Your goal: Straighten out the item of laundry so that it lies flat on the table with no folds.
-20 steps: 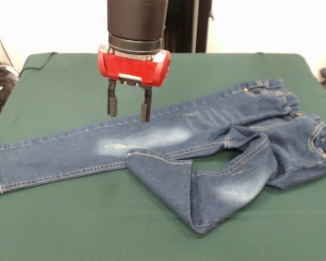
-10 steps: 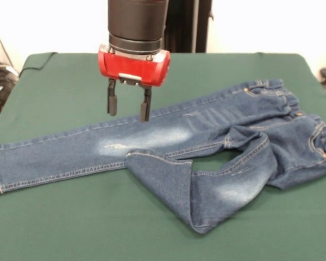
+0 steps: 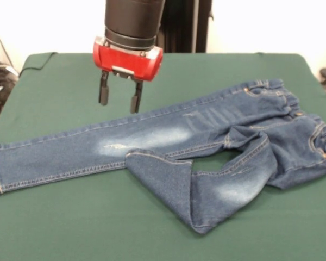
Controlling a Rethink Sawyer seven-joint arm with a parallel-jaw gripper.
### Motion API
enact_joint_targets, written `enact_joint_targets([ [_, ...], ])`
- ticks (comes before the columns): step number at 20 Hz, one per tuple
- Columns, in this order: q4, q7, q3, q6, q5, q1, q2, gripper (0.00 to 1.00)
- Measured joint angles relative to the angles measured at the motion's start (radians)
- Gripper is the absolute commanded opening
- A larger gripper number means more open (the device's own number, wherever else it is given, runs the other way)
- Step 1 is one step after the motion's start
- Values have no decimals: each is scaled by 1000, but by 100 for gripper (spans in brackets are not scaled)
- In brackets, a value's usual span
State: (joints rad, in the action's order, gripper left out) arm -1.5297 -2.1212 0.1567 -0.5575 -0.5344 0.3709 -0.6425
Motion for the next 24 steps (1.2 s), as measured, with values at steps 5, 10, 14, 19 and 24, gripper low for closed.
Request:
enact_joint_targets([
  [5,-30,0,-21,35,35,13,3,100],
  [10,-45,0,-32,60,53,44,16,100],
  [14,-52,0,-46,62,55,73,36,100],
  [19,-56,0,-71,79,64,67,46,100],
  [24,-75,-1,-72,184,115,64,61,100],
])
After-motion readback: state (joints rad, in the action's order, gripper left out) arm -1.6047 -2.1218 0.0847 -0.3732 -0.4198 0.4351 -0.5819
